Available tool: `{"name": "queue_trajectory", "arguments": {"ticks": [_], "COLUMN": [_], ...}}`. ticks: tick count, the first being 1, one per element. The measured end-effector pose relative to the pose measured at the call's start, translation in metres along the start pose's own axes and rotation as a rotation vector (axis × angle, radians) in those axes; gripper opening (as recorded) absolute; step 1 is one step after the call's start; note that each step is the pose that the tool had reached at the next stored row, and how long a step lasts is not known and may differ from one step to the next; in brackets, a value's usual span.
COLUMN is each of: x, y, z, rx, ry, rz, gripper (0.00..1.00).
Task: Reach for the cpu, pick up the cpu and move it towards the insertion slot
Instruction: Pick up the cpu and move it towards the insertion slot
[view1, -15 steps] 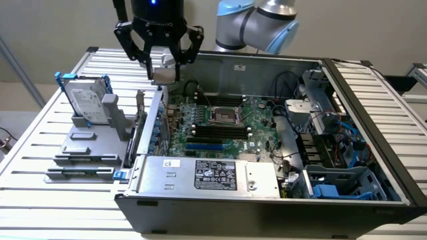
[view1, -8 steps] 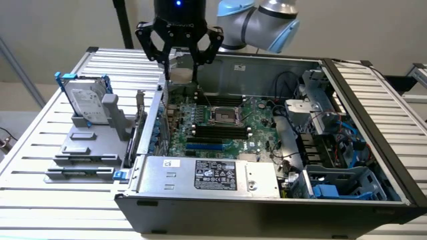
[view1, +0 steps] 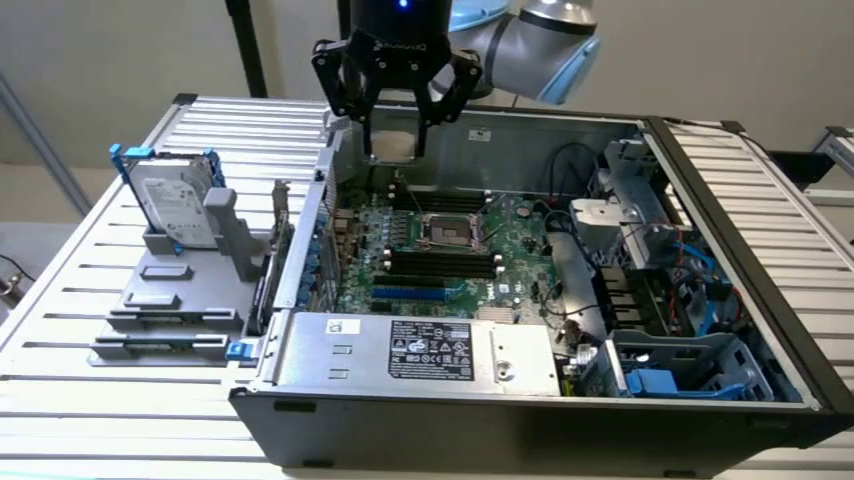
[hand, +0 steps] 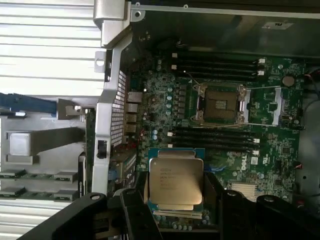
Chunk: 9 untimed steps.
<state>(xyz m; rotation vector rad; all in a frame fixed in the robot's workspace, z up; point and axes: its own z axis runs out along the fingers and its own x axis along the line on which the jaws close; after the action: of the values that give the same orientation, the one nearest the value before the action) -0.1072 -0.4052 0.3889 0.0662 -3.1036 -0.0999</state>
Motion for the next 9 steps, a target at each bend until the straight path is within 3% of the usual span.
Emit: {"name": "queue_trajectory", "arguments": {"ticks": [9], "x": [-0.026], "y": [0.0257], "z": [0.0072], "rx": [-0.0001], "ry": [0.0], "rz": [0.0], "gripper": [0.54]}}
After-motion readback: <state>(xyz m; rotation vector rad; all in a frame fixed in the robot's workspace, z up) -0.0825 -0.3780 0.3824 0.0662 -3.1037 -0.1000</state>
